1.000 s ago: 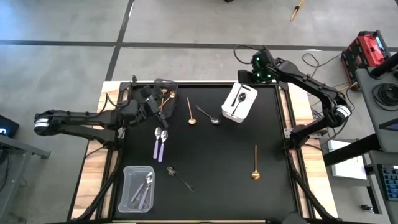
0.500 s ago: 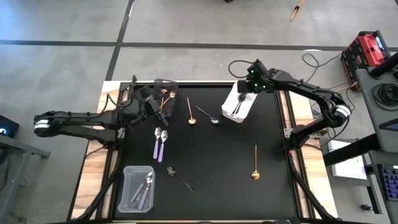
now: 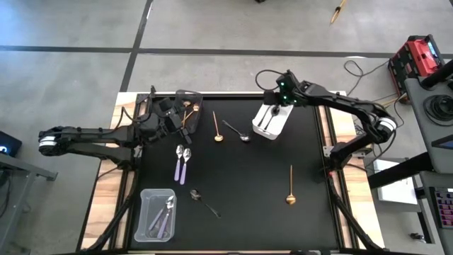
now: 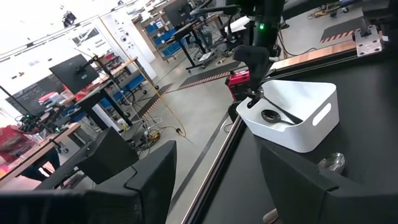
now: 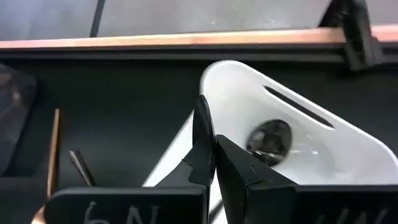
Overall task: Sort silverware by color (type)
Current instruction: Put the black spoon into the white bin
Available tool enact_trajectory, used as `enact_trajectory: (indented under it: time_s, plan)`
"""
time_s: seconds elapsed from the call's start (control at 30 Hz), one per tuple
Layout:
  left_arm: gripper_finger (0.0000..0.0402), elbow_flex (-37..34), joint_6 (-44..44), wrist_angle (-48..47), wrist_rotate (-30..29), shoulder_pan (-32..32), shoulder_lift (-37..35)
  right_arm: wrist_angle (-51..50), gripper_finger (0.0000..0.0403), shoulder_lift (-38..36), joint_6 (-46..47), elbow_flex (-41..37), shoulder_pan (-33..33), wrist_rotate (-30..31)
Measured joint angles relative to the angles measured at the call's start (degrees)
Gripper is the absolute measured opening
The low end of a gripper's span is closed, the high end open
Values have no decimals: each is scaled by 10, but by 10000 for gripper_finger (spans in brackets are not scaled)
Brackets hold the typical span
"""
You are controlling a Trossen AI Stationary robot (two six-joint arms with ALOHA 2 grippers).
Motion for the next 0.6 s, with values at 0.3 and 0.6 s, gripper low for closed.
enact_trajectory:
  time_s: [0.3,0.6]
  plan:
    - [213,0,0,0,0,0,0,-4,9,49,-6,28,10,2]
    - [213,0,-2,0,0,0,0,-7,9,75,-10,28,12,3]
